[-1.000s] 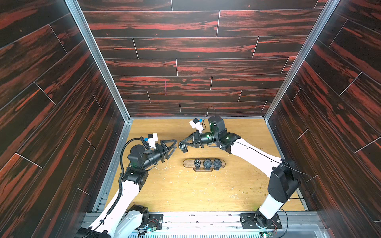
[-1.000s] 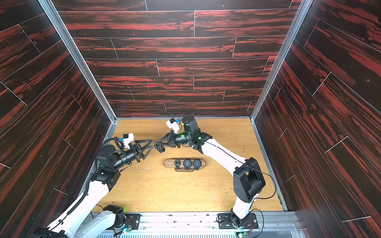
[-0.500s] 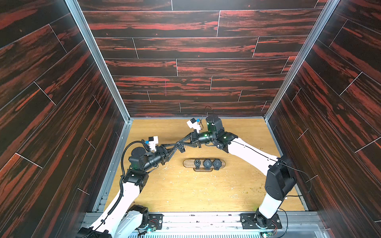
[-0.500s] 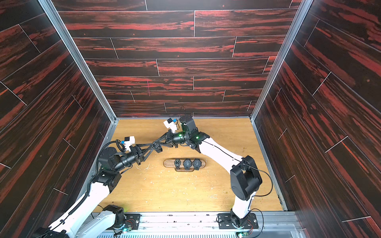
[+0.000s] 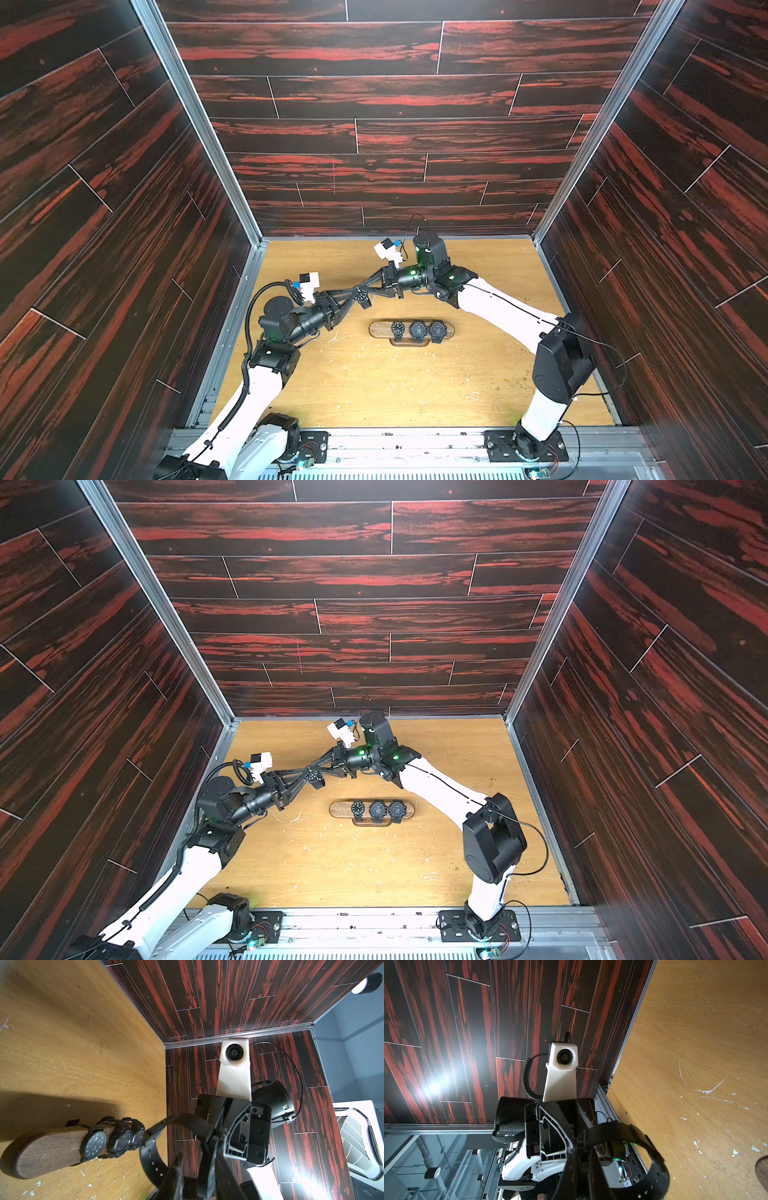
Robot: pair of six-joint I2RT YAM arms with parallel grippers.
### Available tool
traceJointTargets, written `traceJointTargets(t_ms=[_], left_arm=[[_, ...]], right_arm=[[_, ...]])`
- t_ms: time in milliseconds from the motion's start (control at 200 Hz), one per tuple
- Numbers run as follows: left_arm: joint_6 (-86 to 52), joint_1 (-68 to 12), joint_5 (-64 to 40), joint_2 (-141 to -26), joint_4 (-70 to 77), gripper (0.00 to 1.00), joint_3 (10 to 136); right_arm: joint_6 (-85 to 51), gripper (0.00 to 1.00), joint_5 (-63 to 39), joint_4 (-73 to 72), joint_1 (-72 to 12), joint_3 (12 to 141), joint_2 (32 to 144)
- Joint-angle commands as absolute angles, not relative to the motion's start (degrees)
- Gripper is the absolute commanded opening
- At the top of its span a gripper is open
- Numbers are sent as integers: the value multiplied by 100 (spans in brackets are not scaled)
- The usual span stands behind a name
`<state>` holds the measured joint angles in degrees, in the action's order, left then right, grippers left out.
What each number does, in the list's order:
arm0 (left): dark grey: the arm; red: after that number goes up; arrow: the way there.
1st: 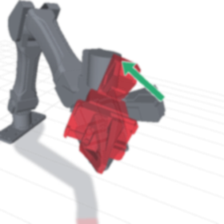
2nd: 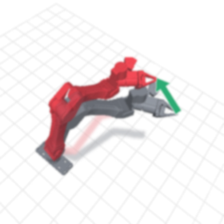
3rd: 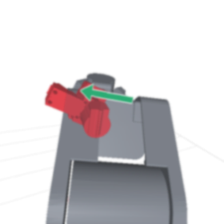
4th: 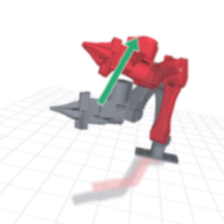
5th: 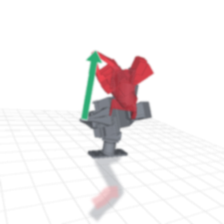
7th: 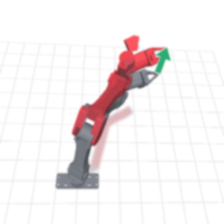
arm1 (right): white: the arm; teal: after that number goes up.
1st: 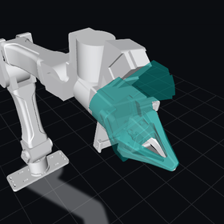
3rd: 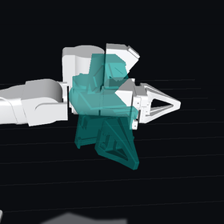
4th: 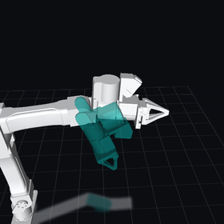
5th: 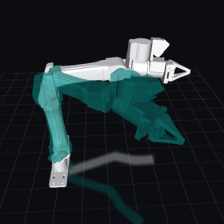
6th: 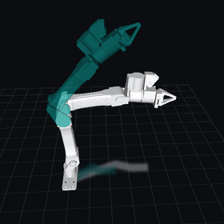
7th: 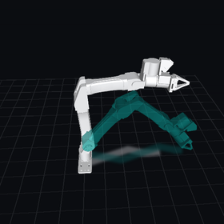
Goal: Place watch on stand
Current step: Pick up the watch at the center of the board.
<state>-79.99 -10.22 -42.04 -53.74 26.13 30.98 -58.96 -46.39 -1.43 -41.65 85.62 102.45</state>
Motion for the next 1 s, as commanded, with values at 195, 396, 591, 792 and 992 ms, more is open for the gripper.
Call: traceJointTargets(t_ms=[195, 396, 591, 792, 992], left_arm=[[-7955, -1010, -4295, -5449, 2786, 16, 3253], [-7919, -1007, -4302, -5432, 2748, 2, 3234], [-7742, -1010, -4316, -5332, 2524, 0, 3106], [-7327, -1003, -4350, -5230, 2044, 0, 2858], [-6837, -1008, -4428, -5392, 1720, 0, 2549]], right_arm=[[-5799, 0, -4694, -103, -4297, 8842, 10447], [-5727, 5, -4647, -18, -4299, 8804, 10442], [-5519, 27, -4513, 227, -4266, 8625, 10258], [-5389, 32, -4103, 517, -3847, 7973, 9679], [-4723, 33, -3208, 1790, -3273, 7428, 8942]])
